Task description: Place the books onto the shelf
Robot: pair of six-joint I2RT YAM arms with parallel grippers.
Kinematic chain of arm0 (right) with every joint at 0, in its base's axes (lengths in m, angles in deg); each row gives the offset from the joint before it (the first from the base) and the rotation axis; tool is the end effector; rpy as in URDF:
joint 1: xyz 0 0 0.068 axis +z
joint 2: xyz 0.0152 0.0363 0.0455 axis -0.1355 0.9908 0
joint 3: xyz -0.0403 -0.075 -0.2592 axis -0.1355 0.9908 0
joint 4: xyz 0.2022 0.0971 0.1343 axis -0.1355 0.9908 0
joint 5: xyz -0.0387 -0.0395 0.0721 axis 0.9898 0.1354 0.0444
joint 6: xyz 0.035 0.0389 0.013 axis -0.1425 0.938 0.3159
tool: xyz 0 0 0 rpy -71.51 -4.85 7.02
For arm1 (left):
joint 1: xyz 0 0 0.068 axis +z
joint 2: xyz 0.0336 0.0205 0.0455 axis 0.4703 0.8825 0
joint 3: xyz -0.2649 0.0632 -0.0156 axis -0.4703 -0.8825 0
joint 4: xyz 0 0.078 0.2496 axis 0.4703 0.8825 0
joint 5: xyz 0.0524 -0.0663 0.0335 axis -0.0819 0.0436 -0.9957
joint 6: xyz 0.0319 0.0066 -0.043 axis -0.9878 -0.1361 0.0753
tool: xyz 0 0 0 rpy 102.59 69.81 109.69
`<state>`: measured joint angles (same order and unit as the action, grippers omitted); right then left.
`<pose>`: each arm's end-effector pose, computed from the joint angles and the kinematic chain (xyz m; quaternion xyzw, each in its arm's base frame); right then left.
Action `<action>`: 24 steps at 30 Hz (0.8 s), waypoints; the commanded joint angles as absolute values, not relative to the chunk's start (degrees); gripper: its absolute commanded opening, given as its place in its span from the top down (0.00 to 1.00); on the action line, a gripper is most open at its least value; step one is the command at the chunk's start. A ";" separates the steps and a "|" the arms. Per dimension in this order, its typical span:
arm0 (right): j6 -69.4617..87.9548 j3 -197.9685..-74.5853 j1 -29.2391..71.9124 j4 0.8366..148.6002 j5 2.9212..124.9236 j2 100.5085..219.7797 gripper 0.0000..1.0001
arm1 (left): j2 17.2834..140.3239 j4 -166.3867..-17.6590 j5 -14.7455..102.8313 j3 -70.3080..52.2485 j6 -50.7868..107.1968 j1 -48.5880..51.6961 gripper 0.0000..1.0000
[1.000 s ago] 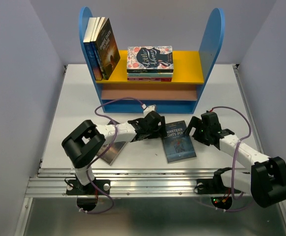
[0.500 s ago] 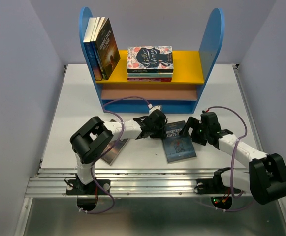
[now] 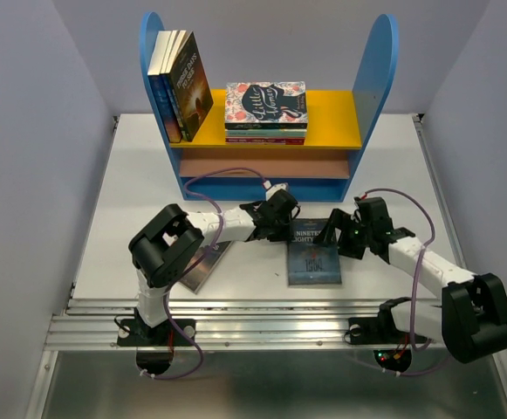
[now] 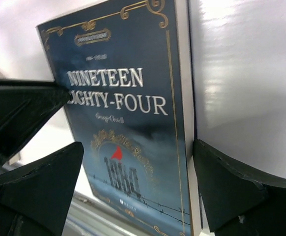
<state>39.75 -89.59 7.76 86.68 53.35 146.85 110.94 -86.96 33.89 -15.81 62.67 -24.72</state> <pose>0.2049 0.0686 0.1667 0.1246 0.9250 0.2790 0.2258 0.2423 -0.3169 0.1676 0.0479 0.9229 -0.2799 0.2600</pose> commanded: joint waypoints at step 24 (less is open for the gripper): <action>40.13 -94.13 8.38 84.68 40.36 146.04 0.35 | 111.85 -83.06 35.25 -16.77 66.63 -26.53 0.77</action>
